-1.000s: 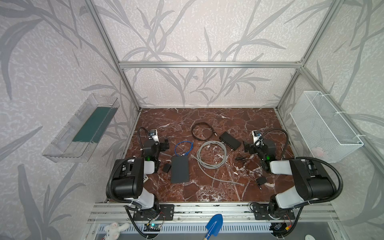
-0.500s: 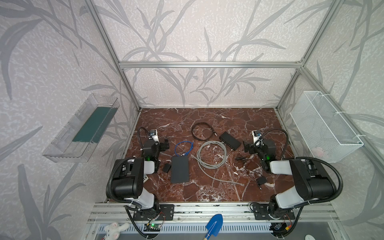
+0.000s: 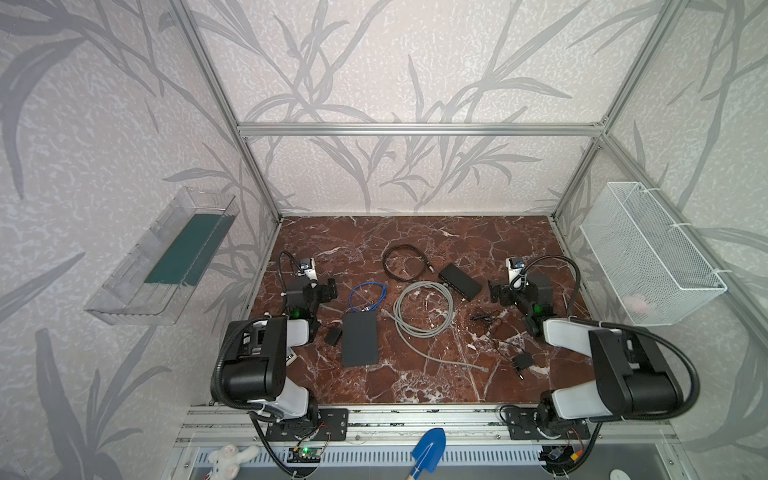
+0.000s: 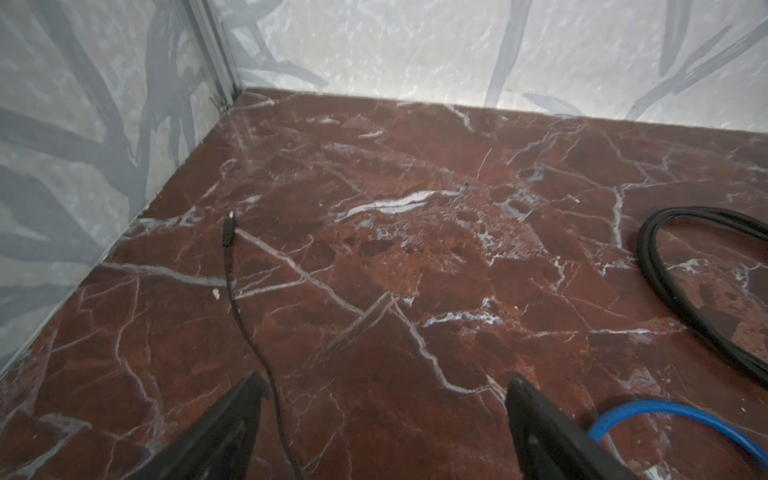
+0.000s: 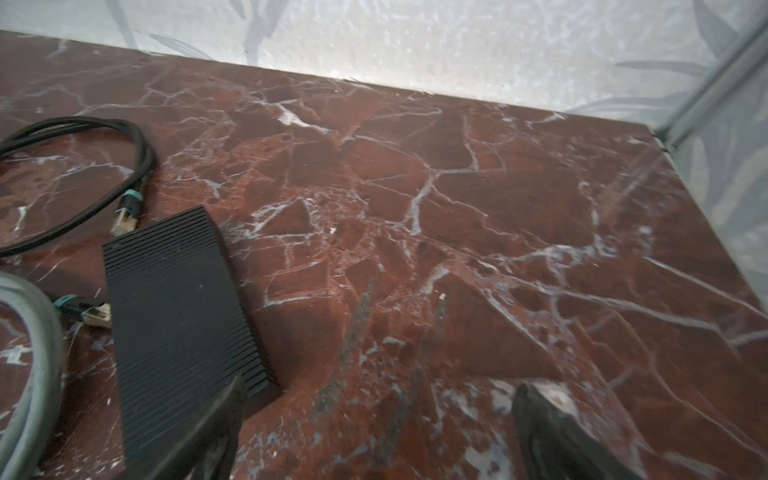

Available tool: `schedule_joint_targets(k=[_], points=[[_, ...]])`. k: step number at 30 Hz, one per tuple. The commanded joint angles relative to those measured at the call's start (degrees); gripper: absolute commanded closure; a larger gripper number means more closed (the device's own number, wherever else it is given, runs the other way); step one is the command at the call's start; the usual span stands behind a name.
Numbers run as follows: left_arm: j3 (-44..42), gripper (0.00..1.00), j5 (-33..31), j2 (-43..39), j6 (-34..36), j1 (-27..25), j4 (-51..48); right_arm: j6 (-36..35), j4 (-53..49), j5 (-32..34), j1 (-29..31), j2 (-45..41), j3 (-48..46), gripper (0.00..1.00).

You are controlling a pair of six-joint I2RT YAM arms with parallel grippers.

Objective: Insert the plug into the switch port
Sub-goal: 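Move both grippers forward over the cables on the table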

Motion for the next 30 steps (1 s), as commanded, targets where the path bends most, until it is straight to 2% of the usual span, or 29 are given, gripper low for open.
schedule_joint_targets(k=[1, 3, 6, 8, 10, 13, 16, 21, 23, 26, 30], points=[[8.18, 0.03, -4.95, -5.18, -1.03, -0.34, -16.25, 11.08, -27.05, 6.76, -0.04, -7.24, 8.46, 0.03], [10.44, 0.01, -5.48, -6.93, -0.87, -1.40, -20.35, 19.24, -40.08, 8.79, -0.03, -9.38, 11.21, 0.07], [14.61, 0.01, -11.93, -9.00, 1.75, -7.74, -29.01, 30.06, -54.65, 9.48, 0.06, -14.33, 11.01, 0.13], [17.44, 0.01, -14.33, -9.64, 0.60, -11.90, -35.15, 33.18, -60.87, 7.56, 0.21, -17.45, 9.76, 0.20], [19.38, 0.02, -15.05, -9.93, -3.38, -15.09, -40.10, 34.57, -65.77, 6.97, 0.91, -18.74, 9.12, 0.25], [20.09, 0.03, -17.15, -10.19, -6.72, -20.65, -43.67, 35.79, -71.92, 5.02, 1.72, -18.45, 8.94, 0.30], [21.35, 0.04, -18.08, -9.32, -8.87, -24.88, -47.82, 34.59, -72.55, 2.94, 5.16, -17.58, 7.58, 0.29], [21.49, 0.05, -17.75, -7.43, -11.84, -29.36, -50.73, 33.23, -63.86, 0.03, 10.17, -13.48, 5.89, 0.32], [21.60, 0.05, -17.19, -7.61, -12.87, -30.51, -51.36, 32.96, -62.82, -1.52, 11.29, -11.89, 6.91, 0.42], [21.60, 0.05, -17.00, -7.74, -13.03, -31.28, -51.31, 31.88, -64.00, -1.14, 14.27, -10.52, 8.11, 0.51], [21.58, 0.05, -17.24, -7.64, -12.71, -31.64, -51.52, 31.12, -64.77, -0.24, 16.66, -9.35, 8.30, 0.51]])
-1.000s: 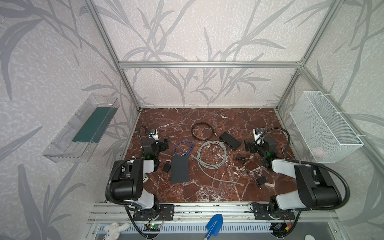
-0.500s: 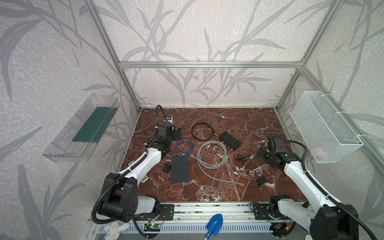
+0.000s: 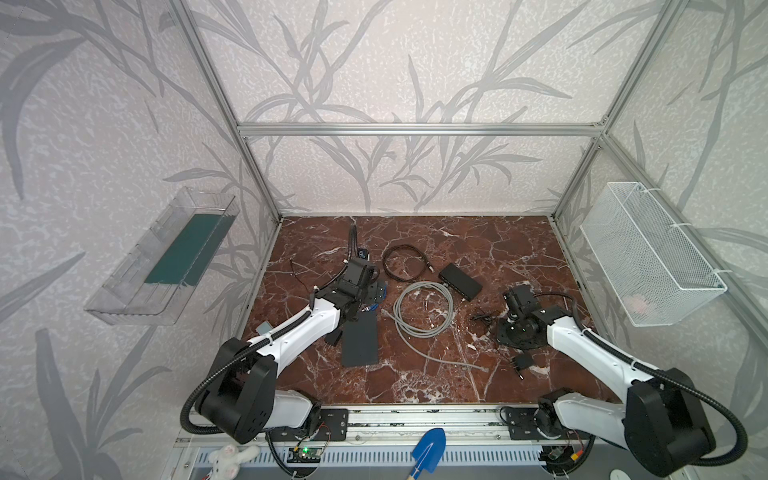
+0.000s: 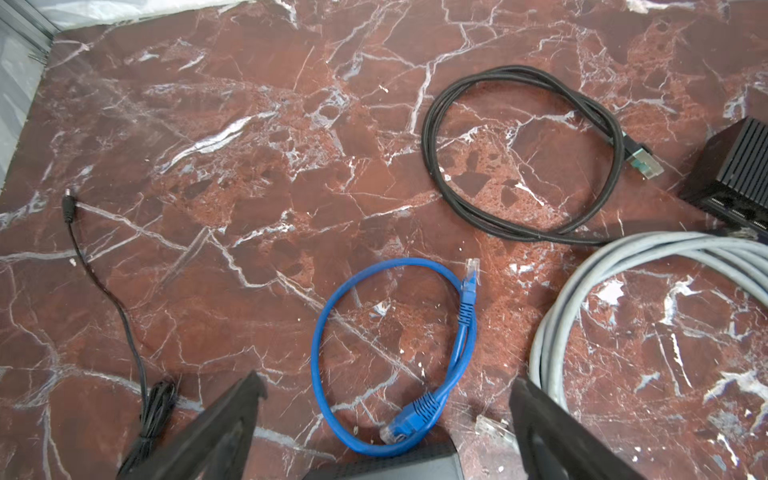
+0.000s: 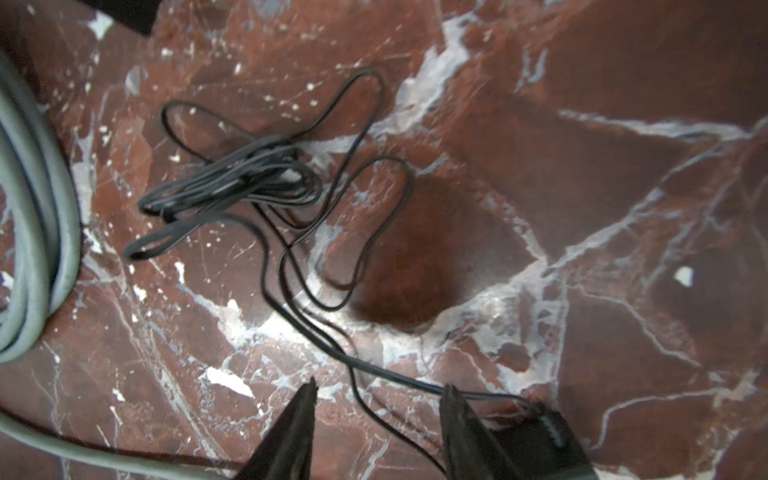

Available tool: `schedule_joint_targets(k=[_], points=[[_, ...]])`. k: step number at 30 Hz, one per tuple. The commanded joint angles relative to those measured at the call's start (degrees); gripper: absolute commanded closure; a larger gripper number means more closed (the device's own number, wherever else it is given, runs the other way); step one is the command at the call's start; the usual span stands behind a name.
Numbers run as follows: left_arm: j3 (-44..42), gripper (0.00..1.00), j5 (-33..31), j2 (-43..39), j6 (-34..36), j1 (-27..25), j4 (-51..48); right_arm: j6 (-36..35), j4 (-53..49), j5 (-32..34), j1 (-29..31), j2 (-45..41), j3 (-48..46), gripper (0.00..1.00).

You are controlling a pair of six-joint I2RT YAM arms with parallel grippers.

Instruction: Insert the plug into the switch port

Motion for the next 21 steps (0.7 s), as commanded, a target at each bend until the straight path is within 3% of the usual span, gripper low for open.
schedule_joint_targets(k=[1, 6, 15, 21], points=[[1.65, 0.05, -1.26, 0.18, -1.77, -0.35, -1.43, -1.28, -0.46, -0.02, 1.04, 1.34, 1.77, 0.53], [2.35, 0.05, -1.48, 0.83, -1.43, -0.66, -2.25, -0.18, -0.96, -1.97, 1.52, 4.81, 2.56, 0.59], [3.45, 0.05, -1.49, 1.52, -1.00, -1.04, -3.15, 0.75, 2.67, -1.67, 2.26, 10.55, 2.67, 0.59], [5.13, 0.05, -2.12, 1.57, -0.54, -1.53, -5.45, 1.03, -0.36, -1.32, 2.63, 11.63, 4.89, 0.66]])
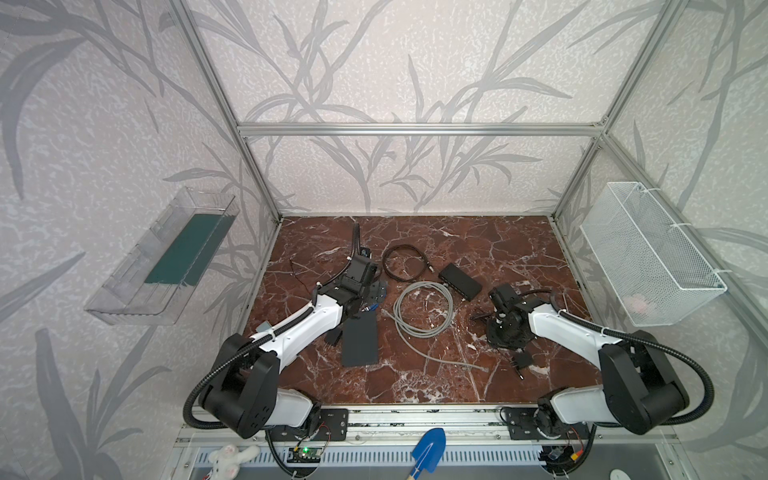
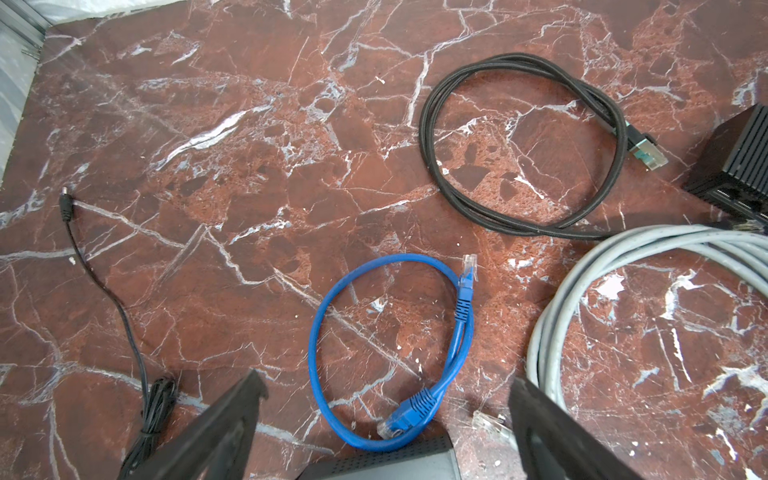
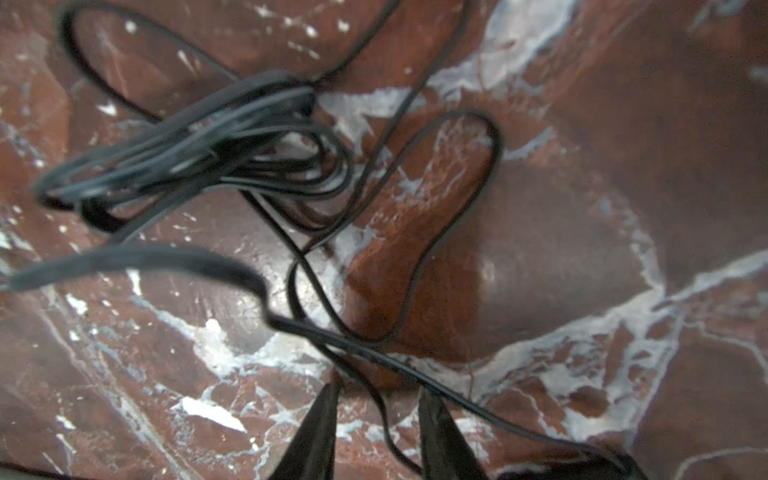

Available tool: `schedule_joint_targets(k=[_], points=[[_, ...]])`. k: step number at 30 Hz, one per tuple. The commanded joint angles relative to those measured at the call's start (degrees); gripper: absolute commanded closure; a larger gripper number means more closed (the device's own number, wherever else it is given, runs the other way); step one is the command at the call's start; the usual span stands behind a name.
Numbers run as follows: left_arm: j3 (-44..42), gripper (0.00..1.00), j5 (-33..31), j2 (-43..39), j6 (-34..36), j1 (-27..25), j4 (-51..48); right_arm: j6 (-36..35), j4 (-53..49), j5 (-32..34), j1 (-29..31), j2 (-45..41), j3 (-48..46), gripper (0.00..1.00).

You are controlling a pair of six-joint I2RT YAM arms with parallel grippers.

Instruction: Insert the plug into the switch port

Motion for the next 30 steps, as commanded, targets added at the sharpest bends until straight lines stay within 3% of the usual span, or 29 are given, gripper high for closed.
schedule_joint_targets(k=[1, 2, 4, 8, 13, 20, 22, 27, 30], points=[[2.25, 0.05, -1.73, -0.16, -0.59, -0.35, -2.58, 0.44, -2.90, -0.11, 0.73, -0.99, 2.33, 0.63], [2.40, 0.05, -1.73, -0.30, -0.60, -0.49, -2.72, 0.44, -4.62, 0.29, 0.75, -1.96, 3.25, 0.56], [2.61, 0.05, -1.65, -0.40, -0.61, -0.51, -2.92, 0.18, -7.71, 0.76, 0.84, -3.41, 4.78, 0.52], [3.14, 0.05, -0.69, 0.00, -0.64, -0.56, -2.75, 0.11, -10.34, -0.33, 0.85, -4.98, 4.66, 0.54], [4.00, 0.06, -0.19, 0.09, 0.23, -0.81, -3.91, 1.88, -6.47, -2.18, 0.85, -4.40, 0.00, 0.58], [4.02, 0.06, -0.13, -0.75, 0.90, -1.38, -5.65, 0.33, -2.47, 0.26, 0.83, -0.39, -0.65, 0.60], [4.02, 0.06, -0.15, -0.74, 0.70, -1.75, -5.83, 0.01, -1.21, 0.08, 0.84, 1.29, -0.69, 0.65], [4.52, 0.06, 0.62, -0.44, -0.12, -3.09, -6.17, -0.50, 0.24, -1.15, 0.83, 3.32, -0.09, 0.89], [4.72, 0.08, 4.53, 0.22, -1.45, -4.75, -6.71, 0.60, -0.14, -5.15, 0.68, 2.21, 3.02, 1.00]])
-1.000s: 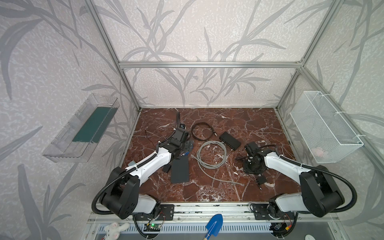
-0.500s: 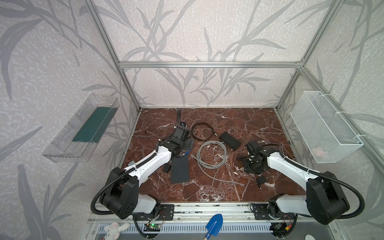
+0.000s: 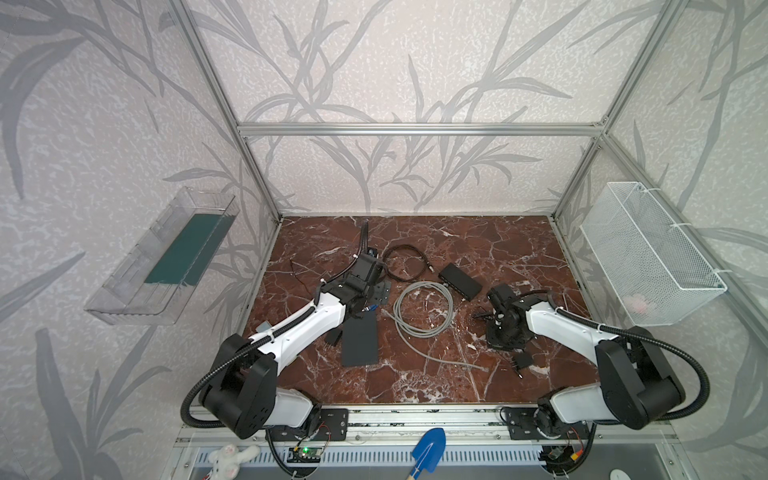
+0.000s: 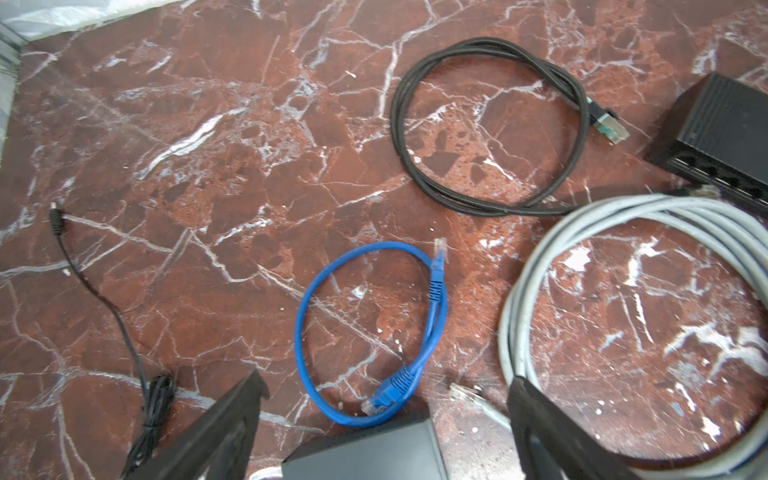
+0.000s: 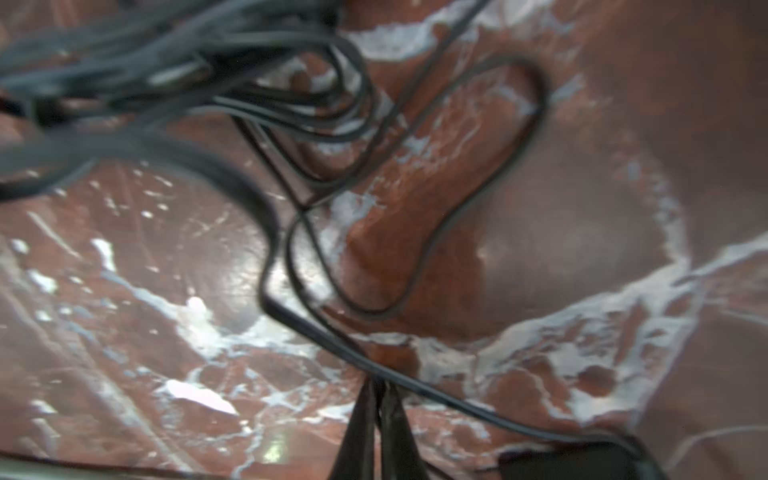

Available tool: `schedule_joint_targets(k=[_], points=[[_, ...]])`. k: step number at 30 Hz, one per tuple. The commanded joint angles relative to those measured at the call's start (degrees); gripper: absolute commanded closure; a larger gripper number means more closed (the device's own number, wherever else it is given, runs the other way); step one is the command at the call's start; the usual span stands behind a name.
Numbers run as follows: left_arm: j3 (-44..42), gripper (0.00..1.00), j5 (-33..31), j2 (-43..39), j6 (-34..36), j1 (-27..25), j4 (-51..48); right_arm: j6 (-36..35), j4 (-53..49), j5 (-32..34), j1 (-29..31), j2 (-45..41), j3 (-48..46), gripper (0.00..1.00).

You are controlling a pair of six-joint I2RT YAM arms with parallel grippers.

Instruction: Insert the plug into the switch port

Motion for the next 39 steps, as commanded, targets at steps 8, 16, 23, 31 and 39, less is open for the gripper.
schedule_joint_targets(k=[8, 16, 23, 31, 39], points=[[-0.35, 0.20, 32.29, 4.35, -5.04, -6.61, 9.38, 7.75, -0.86, -13.81, -3.34, 0.57, 14.92, 1.00], [-1.97, 0.25, 45.00, 13.84, -7.58, -11.20, 27.89, 30.04, 15.26, -21.81, -8.00, -1.94, 9.69, 1.00], [-0.40, 0.26, 47.66, 21.54, -9.36, -16.24, 34.28, 45.44, 21.61, -17.75, -7.82, -5.51, 4.49, 1.00], [1.44, 0.29, 46.04, 25.76, -11.03, -18.69, 35.79, 50.79, 24.15, -16.38, -7.74, -7.43, 1.12, 1.00], [2.94, 0.42, 47.10, 27.67, -11.76, -19.16, 36.04, 52.14, 25.36, -16.16, -7.47, -7.67, 0.21, 1.00]])
